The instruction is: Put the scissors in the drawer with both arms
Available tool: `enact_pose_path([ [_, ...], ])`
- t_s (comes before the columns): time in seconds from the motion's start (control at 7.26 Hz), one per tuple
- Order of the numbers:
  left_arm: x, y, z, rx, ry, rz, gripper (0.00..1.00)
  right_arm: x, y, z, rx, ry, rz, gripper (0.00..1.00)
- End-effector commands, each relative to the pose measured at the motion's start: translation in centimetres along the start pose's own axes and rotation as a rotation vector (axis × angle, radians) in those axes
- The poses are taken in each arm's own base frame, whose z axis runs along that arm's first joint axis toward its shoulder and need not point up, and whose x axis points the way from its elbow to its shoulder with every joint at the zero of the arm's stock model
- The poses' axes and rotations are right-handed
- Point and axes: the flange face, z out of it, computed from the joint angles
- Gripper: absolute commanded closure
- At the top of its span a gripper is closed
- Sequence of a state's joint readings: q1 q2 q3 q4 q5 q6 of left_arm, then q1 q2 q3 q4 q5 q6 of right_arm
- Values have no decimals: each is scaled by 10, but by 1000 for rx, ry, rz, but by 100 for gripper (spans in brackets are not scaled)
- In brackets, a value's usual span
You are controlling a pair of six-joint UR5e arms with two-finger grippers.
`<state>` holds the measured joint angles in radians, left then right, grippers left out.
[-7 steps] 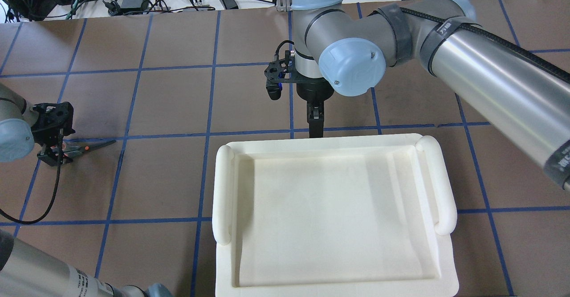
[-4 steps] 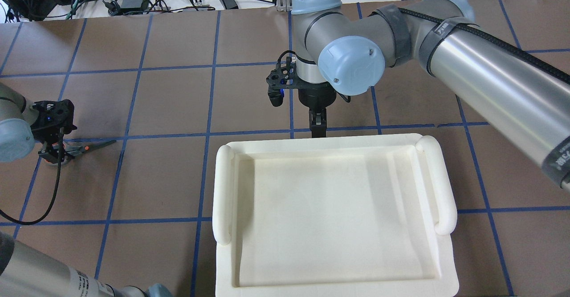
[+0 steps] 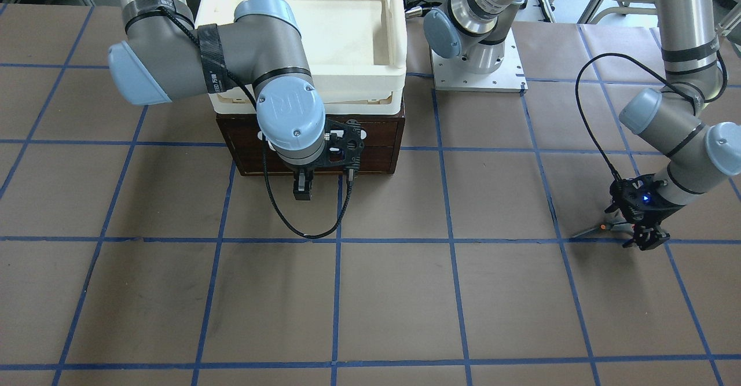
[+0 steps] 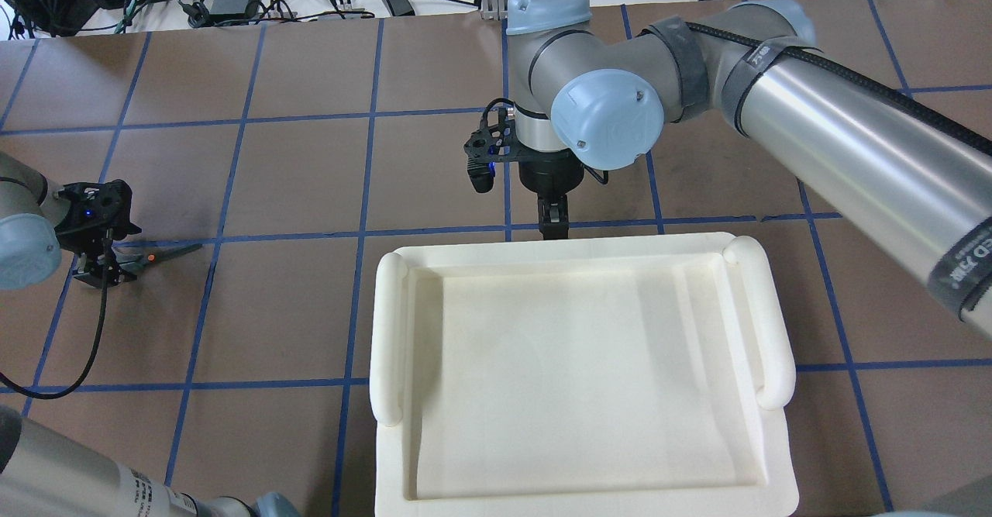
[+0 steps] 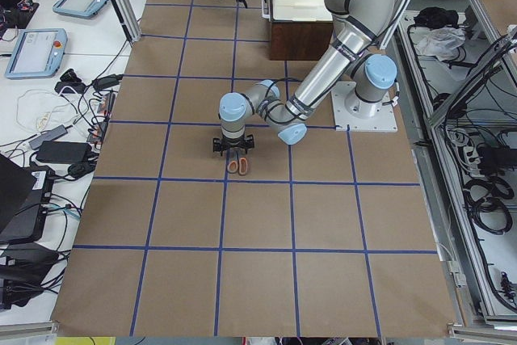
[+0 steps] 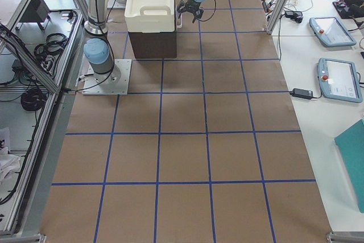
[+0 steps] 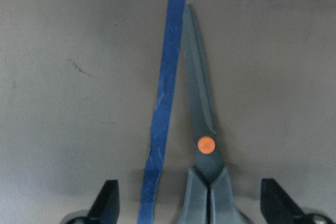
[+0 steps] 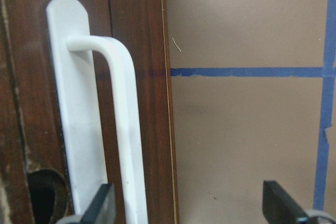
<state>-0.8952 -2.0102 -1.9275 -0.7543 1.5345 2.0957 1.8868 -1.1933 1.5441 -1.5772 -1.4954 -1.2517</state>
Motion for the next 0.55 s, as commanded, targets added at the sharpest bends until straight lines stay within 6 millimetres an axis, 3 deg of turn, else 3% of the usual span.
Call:
enact_pose_path([
  [0.0, 1, 1, 3, -3, 9, 5, 21, 5, -1, 6, -2, -6, -4, 0],
  [0.14, 1, 1, 3, -4, 10, 12, 28, 10, -2, 9, -1, 4, -20, 0],
  [0.28, 0, 1, 1, -5, 5, 13, 50, 14, -4, 4, 12, 38, -20, 0],
  [0.41, 0, 1, 0, -5, 3, 13, 58, 15, -4, 3, 10, 43, -20, 0],
])
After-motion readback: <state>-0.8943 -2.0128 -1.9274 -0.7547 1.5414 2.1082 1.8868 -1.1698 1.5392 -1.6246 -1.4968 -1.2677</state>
